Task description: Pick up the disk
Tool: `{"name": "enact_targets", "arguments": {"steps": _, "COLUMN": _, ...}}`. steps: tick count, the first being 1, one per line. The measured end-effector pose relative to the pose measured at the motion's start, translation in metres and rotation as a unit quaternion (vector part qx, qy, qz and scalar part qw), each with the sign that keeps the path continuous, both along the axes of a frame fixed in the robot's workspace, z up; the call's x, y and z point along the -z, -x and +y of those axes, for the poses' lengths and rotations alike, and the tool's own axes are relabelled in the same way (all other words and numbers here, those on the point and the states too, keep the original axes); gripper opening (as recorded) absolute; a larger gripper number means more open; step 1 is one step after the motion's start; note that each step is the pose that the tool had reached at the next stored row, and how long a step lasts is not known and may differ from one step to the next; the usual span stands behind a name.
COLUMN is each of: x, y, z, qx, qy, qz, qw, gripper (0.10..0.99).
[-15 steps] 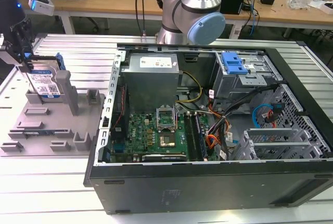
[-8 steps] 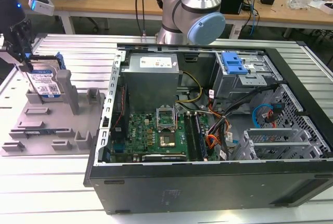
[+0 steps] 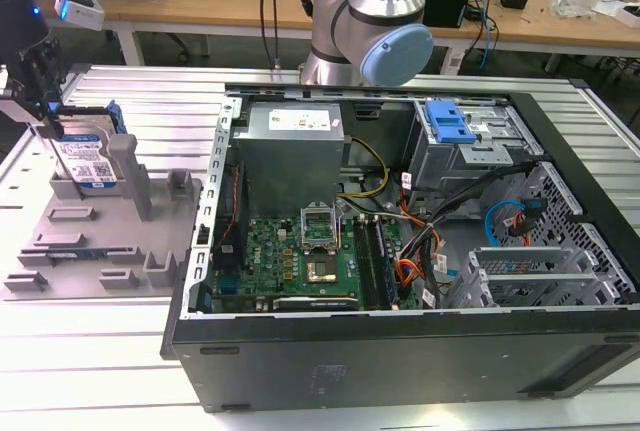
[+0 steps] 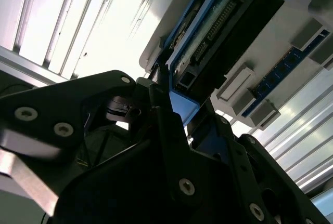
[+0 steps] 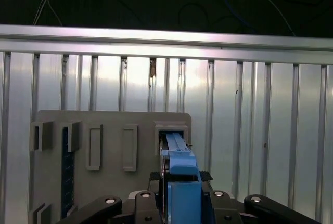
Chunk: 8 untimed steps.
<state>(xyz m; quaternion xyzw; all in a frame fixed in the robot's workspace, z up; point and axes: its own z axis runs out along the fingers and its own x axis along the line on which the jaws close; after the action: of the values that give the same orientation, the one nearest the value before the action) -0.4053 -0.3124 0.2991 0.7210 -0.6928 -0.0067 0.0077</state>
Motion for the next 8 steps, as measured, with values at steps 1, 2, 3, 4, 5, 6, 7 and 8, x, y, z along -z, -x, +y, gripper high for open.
{"name": "enact_targets", "arguments": {"steps": 1, "x": 0.0, "y": 0.0, "z": -0.0001, "qx": 0.0, "qy": 0.0, "qz": 0.0, "qw": 1.0, "gripper": 0.369}}
{"name": "enact_targets", "arguments": {"steps": 2, "x": 0.0, "y": 0.0, "z": -0.0002, "qx": 0.0, "qy": -0.0001, "qz": -0.0001, "qw": 1.0, "gripper": 0.369}}
{"name": "enact_targets", "arguments": {"steps": 3, "x": -0.0003, "y": 0.0, "z": -0.0003, "qx": 0.0, "qy": 0.0, "qz": -0.0001, "qw": 1.0, "gripper": 0.369}}
{"name": "enact_targets", "arguments": {"steps": 4, "x": -0.0009, "y": 0.0, "z": -0.0004, "qx": 0.0, "qy": 0.0, "qz": -0.0001, "qw": 1.0, "gripper": 0.369}}
{"name": "enact_targets", "arguments": {"steps": 5, "x": -0.0019, "y": 0.0, "z": -0.0005, "qx": 0.0, "qy": 0.0, "qz": -0.0001, "qw": 1.0, "gripper": 0.369}}
{"name": "enact_targets", "arguments": {"steps": 6, "x": -0.0033, "y": 0.0, "z": -0.0005, "qx": 0.0, "qy": 0.0, "qz": 0.0, "qw": 1.0, "gripper": 0.369}}
{"name": "enact_targets", "arguments": {"steps": 7, "x": -0.0057, "y": 0.0, "z": -0.0006, "qx": 0.0, "qy": 0.0, "qz": 0.0, "qw": 1.0, "gripper": 0.369}}
{"name": "enact_targets", "arguments": {"steps": 8, "x": -0.0081, "y": 0.0, "z": -0.0007, "qx": 0.0, "qy": 0.0, "qz": 0.0, "qw": 1.0, "gripper": 0.369}}
